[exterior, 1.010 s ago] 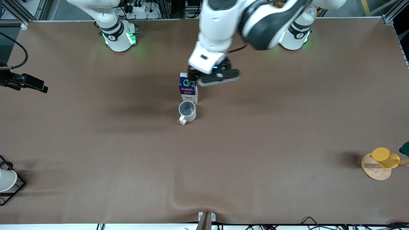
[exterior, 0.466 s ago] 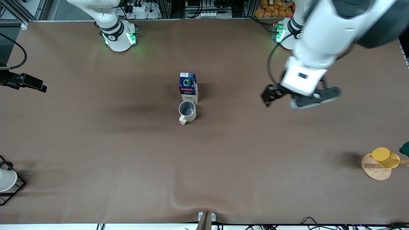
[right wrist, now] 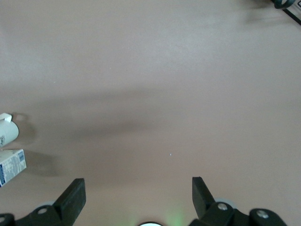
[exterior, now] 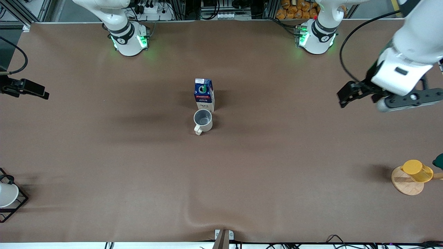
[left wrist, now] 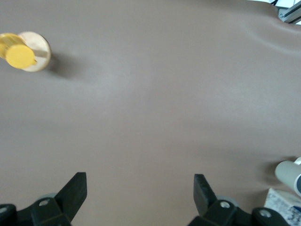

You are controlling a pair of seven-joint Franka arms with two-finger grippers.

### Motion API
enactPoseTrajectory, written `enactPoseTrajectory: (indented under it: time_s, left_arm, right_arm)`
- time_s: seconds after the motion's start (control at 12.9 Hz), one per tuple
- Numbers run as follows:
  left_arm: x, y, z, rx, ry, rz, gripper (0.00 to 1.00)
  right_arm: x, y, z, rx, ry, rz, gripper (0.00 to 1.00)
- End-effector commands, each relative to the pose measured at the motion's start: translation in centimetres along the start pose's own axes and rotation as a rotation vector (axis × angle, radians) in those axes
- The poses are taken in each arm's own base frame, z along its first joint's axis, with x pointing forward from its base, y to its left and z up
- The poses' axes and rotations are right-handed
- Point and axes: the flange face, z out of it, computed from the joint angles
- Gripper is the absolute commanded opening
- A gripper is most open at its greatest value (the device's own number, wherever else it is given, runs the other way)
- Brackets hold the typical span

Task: Place milk next to cup

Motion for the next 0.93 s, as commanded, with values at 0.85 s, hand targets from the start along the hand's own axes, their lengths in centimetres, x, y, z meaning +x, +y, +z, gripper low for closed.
enactPoseTrajectory:
  time_s: [0.85]
  left_arm:
    - [-1.7, -5.1, -2.1, 0.024, -0.051, 0.058, 1.00]
  right_arm:
    - [-0.6, 0.8, -1.1, -0.007, 0.033, -0.015, 1.00]
